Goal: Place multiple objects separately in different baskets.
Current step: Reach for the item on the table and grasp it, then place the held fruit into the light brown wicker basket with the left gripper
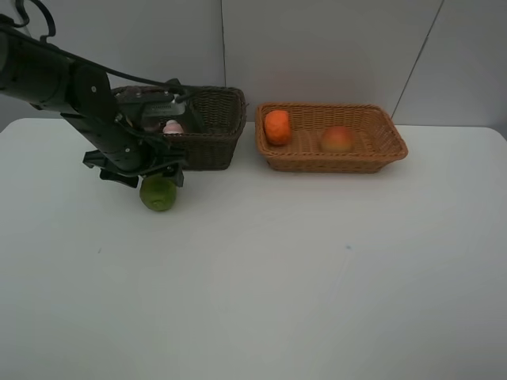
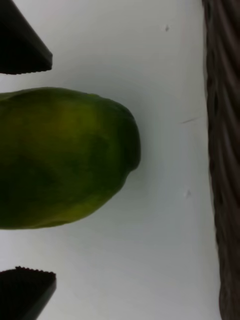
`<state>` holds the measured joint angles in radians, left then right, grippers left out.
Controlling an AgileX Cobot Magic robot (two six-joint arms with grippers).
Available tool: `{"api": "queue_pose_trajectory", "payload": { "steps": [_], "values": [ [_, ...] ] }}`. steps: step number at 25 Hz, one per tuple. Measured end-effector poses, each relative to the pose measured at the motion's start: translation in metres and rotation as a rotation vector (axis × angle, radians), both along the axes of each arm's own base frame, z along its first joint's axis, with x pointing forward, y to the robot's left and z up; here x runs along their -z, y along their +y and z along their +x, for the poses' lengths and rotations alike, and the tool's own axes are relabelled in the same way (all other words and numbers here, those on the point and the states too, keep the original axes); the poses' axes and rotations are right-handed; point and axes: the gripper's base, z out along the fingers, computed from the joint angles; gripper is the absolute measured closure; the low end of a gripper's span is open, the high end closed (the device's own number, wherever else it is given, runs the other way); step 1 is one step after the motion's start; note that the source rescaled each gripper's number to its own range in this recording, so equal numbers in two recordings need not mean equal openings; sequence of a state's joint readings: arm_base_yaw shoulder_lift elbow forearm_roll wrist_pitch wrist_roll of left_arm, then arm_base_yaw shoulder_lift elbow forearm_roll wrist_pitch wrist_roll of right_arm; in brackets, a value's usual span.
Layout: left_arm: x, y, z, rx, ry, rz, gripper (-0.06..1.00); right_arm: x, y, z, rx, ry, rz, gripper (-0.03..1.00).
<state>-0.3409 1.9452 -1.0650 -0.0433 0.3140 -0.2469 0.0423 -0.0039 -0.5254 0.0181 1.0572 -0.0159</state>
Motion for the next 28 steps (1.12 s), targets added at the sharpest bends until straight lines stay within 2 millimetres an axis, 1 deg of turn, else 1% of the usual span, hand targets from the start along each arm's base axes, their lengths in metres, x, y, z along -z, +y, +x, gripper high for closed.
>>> {"api": "queue_pose_trajectory", "payload": {
  "steps": [6,12,15,18,28],
  "values": [
    [0.015,0.000,0.000,0.005,0.032,0.017,-0.05,0.000,0.000,0.000,0.000,0.000,0.000,0.00],
    [0.019,0.000,0.002,0.008,0.017,0.016,-0.05,0.000,0.000,0.000,0.000,0.000,0.000,0.00],
    [0.019,-0.001,0.003,0.008,0.006,0.013,0.00,0.000,0.000,0.000,0.000,0.000,0.000,0.00],
    [0.019,-0.001,0.004,0.009,-0.001,0.012,0.14,0.000,0.000,0.000,0.000,0.000,0.000,0.00],
    [0.019,-0.001,0.004,0.009,-0.008,0.010,0.15,0.000,0.000,0.000,0.000,0.000,0.000,0.00]
  ]
}}
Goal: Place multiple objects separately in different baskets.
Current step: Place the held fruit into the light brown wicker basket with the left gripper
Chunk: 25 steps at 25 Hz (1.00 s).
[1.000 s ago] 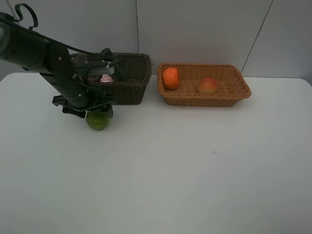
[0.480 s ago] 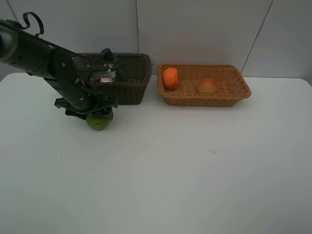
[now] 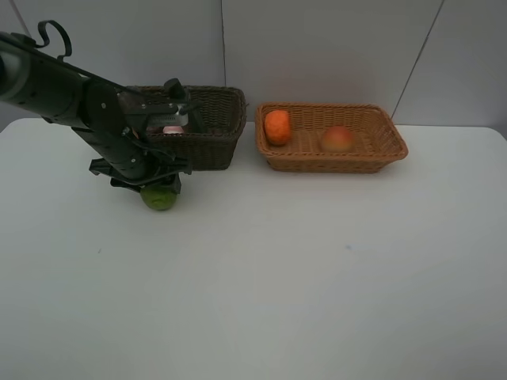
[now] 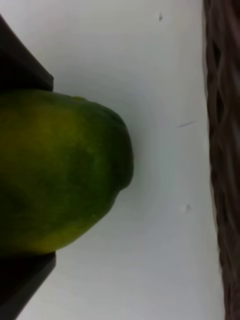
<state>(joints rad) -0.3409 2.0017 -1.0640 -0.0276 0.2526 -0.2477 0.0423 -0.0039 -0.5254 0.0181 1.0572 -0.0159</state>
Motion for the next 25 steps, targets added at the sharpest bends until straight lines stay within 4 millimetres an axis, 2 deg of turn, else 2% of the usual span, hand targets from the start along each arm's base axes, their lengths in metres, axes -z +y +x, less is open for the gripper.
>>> {"api": "queue_pose_trajectory", "payload": {
  "steps": [16,19,25],
  "values": [
    [-0.002,0.000,0.001,0.006,-0.016,0.000,0.15,0.000,0.000,0.000,0.000,0.000,0.000,0.00],
    [-0.013,0.000,0.001,0.006,-0.005,0.003,0.15,0.000,0.000,0.000,0.000,0.000,0.000,0.00],
    [-0.051,-0.012,-0.006,0.045,-0.008,0.002,0.15,0.000,0.000,0.000,0.000,0.000,0.000,0.00]
  ]
}}
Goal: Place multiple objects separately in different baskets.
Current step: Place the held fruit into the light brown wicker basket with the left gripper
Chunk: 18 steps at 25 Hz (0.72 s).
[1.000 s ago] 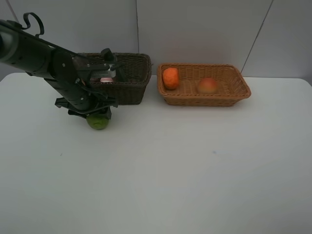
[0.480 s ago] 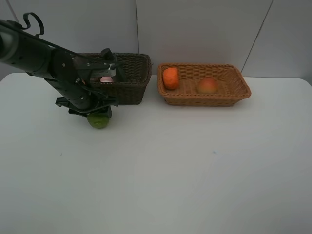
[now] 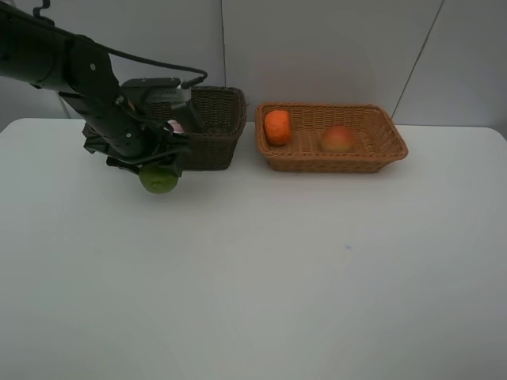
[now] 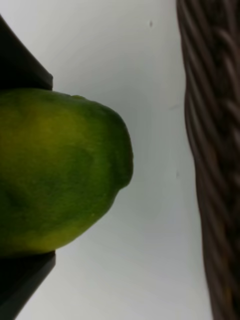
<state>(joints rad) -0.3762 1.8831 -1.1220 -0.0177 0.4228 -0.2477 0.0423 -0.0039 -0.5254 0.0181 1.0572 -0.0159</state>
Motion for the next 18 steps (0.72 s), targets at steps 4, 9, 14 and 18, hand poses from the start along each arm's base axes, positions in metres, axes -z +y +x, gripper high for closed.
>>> {"api": "queue_pose_trajectory", "payload": {
  "steps": [4,9,14,18],
  "values": [
    [-0.020,-0.024,-0.005,0.066,0.003,0.001,0.15,0.000,0.000,0.000,0.000,0.000,0.000,0.00],
    [-0.050,-0.065,-0.004,0.158,-0.073,-0.035,0.15,0.000,0.000,0.000,0.000,0.000,0.000,0.00],
    [-0.065,-0.114,0.006,0.246,-0.134,-0.071,0.15,0.000,0.000,0.000,0.000,0.000,0.000,0.00],
    [-0.063,-0.149,0.015,0.332,-0.170,-0.070,0.15,0.000,0.000,0.000,0.000,0.000,0.000,0.00]
  ]
}}
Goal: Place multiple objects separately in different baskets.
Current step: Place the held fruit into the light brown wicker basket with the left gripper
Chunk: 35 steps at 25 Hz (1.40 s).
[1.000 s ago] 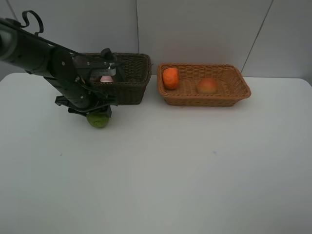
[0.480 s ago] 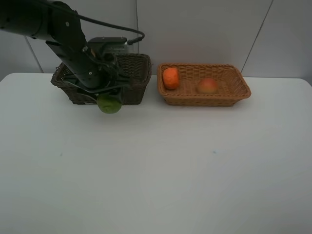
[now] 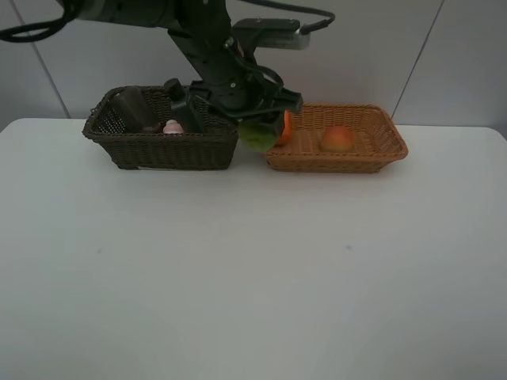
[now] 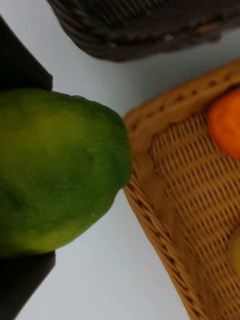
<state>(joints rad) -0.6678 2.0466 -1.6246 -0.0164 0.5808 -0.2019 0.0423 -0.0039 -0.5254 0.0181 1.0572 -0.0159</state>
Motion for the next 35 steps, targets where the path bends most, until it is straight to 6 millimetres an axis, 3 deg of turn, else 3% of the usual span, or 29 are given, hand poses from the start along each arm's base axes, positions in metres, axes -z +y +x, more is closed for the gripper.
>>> {"api": "queue_pose_trajectory", "payload": {
  "steps": [10,16,26,35],
  "values": [
    [0.002,-0.041,0.026,0.125,-0.300,-0.092,0.15,0.000,0.000,0.000,0.000,0.000,0.000,0.00],
    [0.030,-0.055,0.042,0.125,-0.443,-0.196,0.15,0.000,0.000,0.000,0.000,0.000,0.000,0.00],
    [0.091,-0.062,0.050,0.190,-0.491,-0.138,0.15,0.000,0.000,0.000,0.000,0.000,0.000,0.00],
    [0.102,-0.062,0.050,0.155,-0.458,-0.158,0.15,0.000,0.000,0.000,0.000,0.000,0.000,0.00]
  ]
}}
